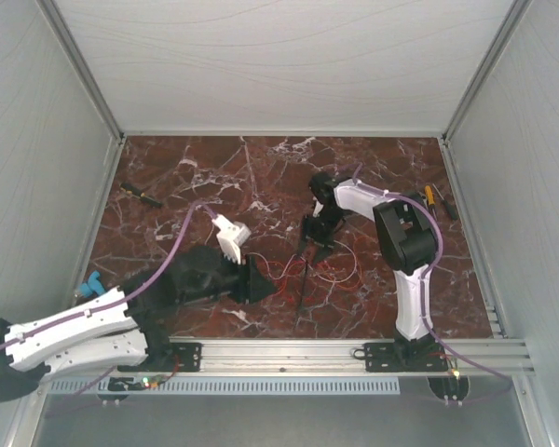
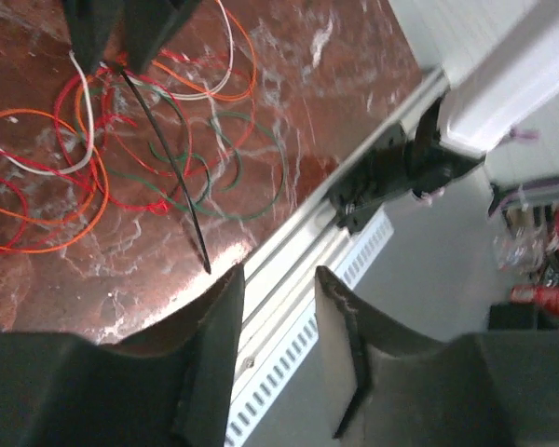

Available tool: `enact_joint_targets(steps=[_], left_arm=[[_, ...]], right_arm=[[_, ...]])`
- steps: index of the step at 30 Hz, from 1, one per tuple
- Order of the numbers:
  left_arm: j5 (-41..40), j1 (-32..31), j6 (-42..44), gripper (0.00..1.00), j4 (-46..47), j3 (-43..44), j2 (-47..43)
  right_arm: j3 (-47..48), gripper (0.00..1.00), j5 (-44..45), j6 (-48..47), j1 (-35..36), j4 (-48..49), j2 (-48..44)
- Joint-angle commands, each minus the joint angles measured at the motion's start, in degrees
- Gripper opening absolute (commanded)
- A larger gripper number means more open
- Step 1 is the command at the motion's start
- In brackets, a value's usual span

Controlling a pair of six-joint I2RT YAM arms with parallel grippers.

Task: Zip-tie the wires
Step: Reset both arms

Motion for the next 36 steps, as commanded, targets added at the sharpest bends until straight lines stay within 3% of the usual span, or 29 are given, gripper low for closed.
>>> enact_joint_targets(steps=[1, 8, 14, 18, 22, 28, 30, 32, 34, 36], left_arm=[[5.81, 8.32, 6.78, 0.49, -1.42, 6.82, 2.36], [14.89, 22.64, 15.37, 0.87, -5.01, 18.92, 10.33], [16.94, 33.2, 20.13, 0.99, -7.31, 29.64, 16.39], [14.15, 37.23, 22.29, 1.0, -8.36, 36.67, 20.54], [7.21, 38.38, 25.4, 1.0, -9.03, 41.76, 23.71], [3.85, 39.06, 31.91, 1.0, -3.08, 41.77, 24.65], [3.32, 39.07, 32.78, 1.0, -2.84, 40.0, 24.69], [0.75, 39.11, 33.73, 1.0, -3.03, 36.48, 23.87], [0.71, 39.81, 36.29, 0.99, -2.2, 30.5, 21.25], [2.15, 41.52, 38.36, 0.99, 0.83, 22.38, 18.55]], right_arm=[[5.85, 0.49, 0.0, -0.75, -0.65, -1.97, -6.19], [17.31, 0.86, 1.14, -2.25, -2.27, -10.87, -11.98], [30.69, 0.96, 8.15, -9.05, -3.89, -12.18, -18.65], [32.72, 0.98, 16.33, -16.06, -4.23, -4.49, -26.16], [16.28, 0.98, 22.74, -23.54, -4.16, 16.28, -40.71], [-24.56, 0.98, 35.13, -27.94, -4.27, 63.79, -70.65], [-27.77, 0.98, 34.65, -31.77, -4.2, 63.64, -74.1], [-26.92, 0.98, 39.62, -32.99, -4.23, 52.41, -75.27], [-28.61, 0.98, 46.96, -32.74, -4.29, 45.13, -76.14], [-33.97, 0.98, 49.98, -34.85, -4.69, 43.91, -77.7]])
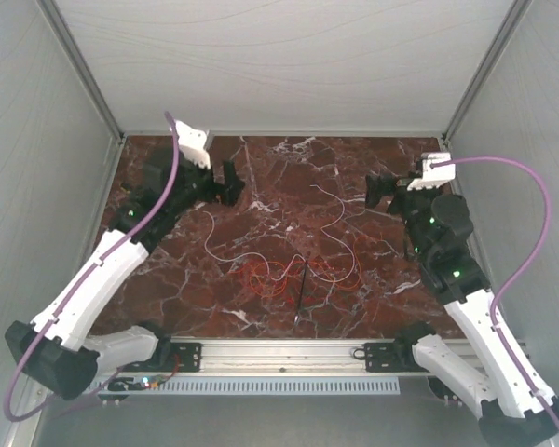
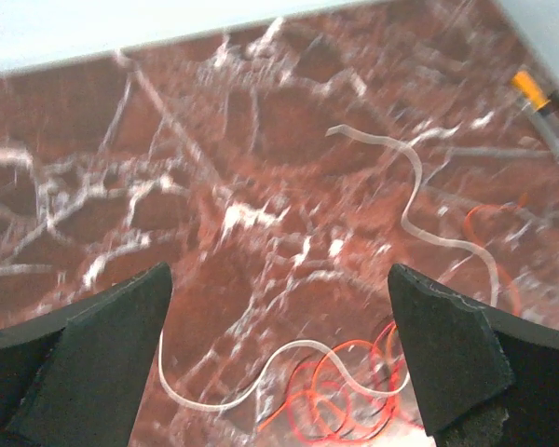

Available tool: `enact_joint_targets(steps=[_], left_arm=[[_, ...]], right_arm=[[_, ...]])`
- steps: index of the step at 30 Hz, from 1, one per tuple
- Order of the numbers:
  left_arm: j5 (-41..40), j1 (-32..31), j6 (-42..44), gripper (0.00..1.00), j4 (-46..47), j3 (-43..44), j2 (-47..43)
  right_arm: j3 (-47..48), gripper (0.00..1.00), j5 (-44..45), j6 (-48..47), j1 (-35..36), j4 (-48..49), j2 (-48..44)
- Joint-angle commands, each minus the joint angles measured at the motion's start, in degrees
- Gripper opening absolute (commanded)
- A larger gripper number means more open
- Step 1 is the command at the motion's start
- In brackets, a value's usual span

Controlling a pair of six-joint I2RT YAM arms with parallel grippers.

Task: Zip-tie the wires
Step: Reset both arms

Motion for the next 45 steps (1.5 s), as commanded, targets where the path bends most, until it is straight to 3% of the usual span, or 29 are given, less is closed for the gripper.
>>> enact_joint_targets(steps=[1, 6, 8, 16, 20, 27, 30, 33, 37, 45], left_arm=[[-0.34, 3.53, 5.46, 0.99, 6.24, -15.08, -5.0], [3.31, 13.44, 0.94, 0.99, 19.22, -34.84, -10.36], [2.91, 15.19, 4.0, 0.99, 27.92, -41.11, -11.63], [6.16, 22.57, 6.04, 0.99, 52.5, -55.99, -6.23], [7.15, 23.61, 6.47, 0.99, 62.19, -58.25, -0.2], [9.48, 27.34, 5.31, 0.99, 76.32, -53.06, 13.07], [12.0, 28.84, 4.2, 0.99, 80.43, -50.72, 19.57], [13.01, 29.06, 4.37, 0.99, 81.47, -50.82, 20.32], [19.21, 29.54, 6.19, 0.99, 96.33, -57.98, 22.13], [18.89, 29.59, 6.16, 1.0, 95.12, -57.27, 22.37]], right_arm=[[-10.55, 0.98, 10.83, -6.82, -1.02, -1.95, -3.0], [-26.22, 0.98, 7.69, -4.61, -7.18, 8.05, -4.45], [-30.83, 0.98, 5.91, -4.16, -9.3, 13.63, -3.16], [-42.44, 0.98, -7.33, -5.39, -20.5, 36.16, 7.86], [-49.46, 0.98, -8.66, -5.8, -22.1, 52.01, 12.83], [-47.91, 0.98, -11.71, -5.85, -25.48, 70.22, 27.74], [-39.74, 0.98, -12.07, -5.56, -26.36, 60.04, 32.95], [-40.44, 0.98, -14.51, -4.82, -27.86, 61.01, 32.91], [-43.05, 0.98, -16.48, -4.07, -29.18, 64.12, 30.58], [-43.61, 0.98, -20.75, -2.21, -29.33, 64.96, 30.5]])
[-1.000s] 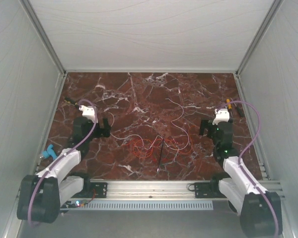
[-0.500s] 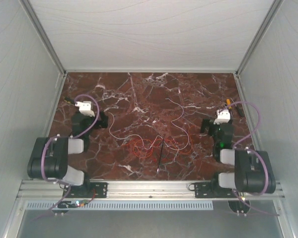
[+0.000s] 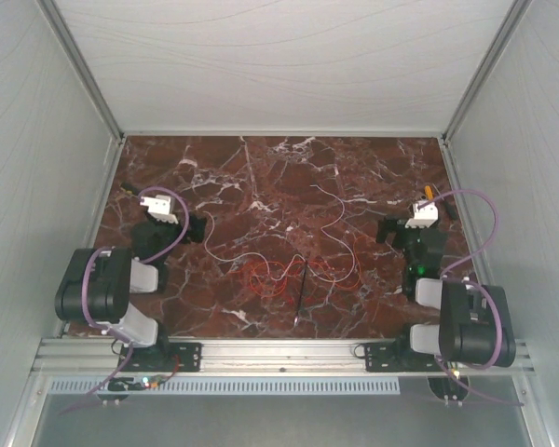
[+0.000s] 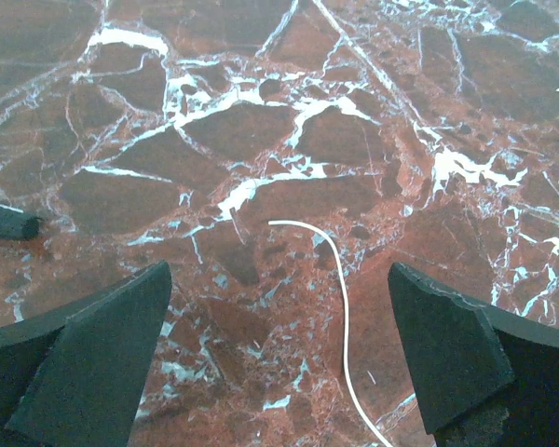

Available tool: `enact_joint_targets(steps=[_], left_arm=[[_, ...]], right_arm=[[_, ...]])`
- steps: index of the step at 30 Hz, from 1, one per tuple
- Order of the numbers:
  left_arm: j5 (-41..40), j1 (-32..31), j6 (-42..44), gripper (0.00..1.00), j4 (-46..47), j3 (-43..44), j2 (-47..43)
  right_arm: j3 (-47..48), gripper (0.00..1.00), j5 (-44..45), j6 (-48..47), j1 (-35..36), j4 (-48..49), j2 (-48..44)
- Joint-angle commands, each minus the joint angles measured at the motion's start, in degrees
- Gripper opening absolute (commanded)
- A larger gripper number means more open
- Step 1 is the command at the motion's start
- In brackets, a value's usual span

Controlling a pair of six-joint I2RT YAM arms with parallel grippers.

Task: Zip-tie the wires
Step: Reset both arms

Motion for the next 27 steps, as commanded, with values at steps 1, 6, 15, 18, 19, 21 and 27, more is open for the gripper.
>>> enact_joint_targets(steps=[1, 6, 15, 18, 19, 21, 27], left_arm=[[2.13, 0.4, 0.99, 1.0, 8.03, 0.64, 0.14], [2.15, 0.4, 0.97, 1.0, 8.34, 0.54, 0.16], [2.19, 0.34, 0.93, 1.0, 8.43, 0.51, 0.17], [2.17, 0.41, 0.99, 1.0, 8.39, 0.58, 0.15], [2.16, 0.41, 0.97, 1.0, 8.36, 0.54, 0.18], [2.15, 0.41, 0.95, 1.0, 8.34, 0.54, 0.16], [2.12, 0.36, 0.88, 1.0, 8.43, 0.54, 0.23]], right_arm=[[-1.39, 0.98, -3.87, 4.85, -0.48, 8.71, -0.27], [2.4, 0.98, -2.85, 3.02, 3.09, 11.73, 8.64], [7.98, 0.98, -3.2, 0.41, 5.32, 6.35, 15.49], [7.68, 0.98, -1.45, 0.11, 6.01, 6.75, 15.4], [7.74, 0.98, -1.31, 0.19, 6.06, 6.76, 15.51], [7.98, 0.98, -1.52, 0.39, 5.84, 6.23, 15.5], [8.04, 0.98, -1.05, 0.36, 6.06, 6.33, 15.48]])
